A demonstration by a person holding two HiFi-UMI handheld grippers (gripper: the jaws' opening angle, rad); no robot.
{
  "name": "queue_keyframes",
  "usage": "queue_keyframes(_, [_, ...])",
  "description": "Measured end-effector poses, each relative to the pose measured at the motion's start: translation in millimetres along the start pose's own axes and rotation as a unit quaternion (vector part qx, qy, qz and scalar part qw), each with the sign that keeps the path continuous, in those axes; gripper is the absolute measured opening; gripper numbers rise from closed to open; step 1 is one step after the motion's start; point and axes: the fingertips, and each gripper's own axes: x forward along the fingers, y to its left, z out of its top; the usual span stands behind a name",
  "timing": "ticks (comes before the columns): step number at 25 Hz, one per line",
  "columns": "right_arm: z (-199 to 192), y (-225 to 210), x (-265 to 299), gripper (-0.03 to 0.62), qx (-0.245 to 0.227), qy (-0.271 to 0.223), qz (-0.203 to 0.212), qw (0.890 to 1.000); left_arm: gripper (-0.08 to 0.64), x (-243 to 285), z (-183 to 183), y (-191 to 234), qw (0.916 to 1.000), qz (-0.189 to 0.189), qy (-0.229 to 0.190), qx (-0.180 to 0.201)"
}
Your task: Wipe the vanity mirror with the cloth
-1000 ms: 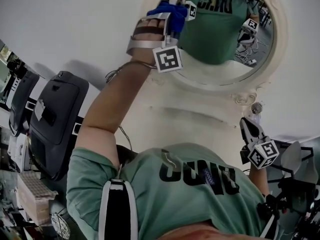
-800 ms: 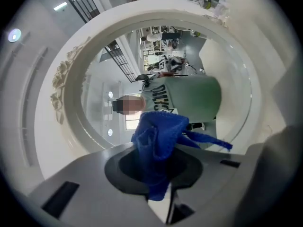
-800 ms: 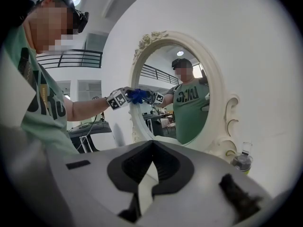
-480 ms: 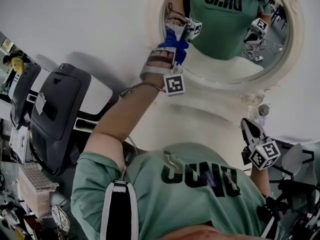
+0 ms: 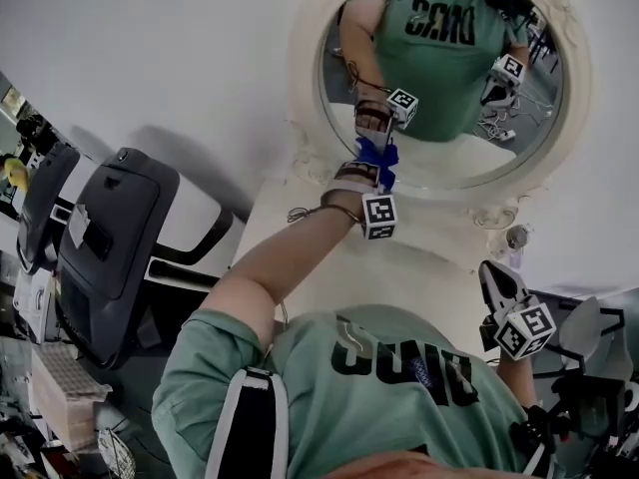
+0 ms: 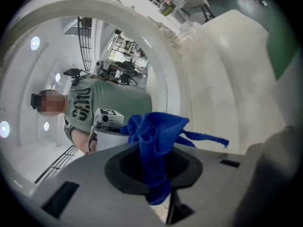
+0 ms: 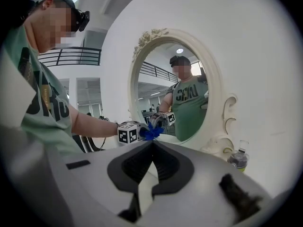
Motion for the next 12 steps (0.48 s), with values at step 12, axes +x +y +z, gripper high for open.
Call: queue_keyframes(12, [13.4, 5.7, 3.3, 0.007, -0.006, -0.036, 0.021, 0.999, 0.087, -209.1, -47.4, 289.4, 0.9376, 0.332, -0.058, -0.084])
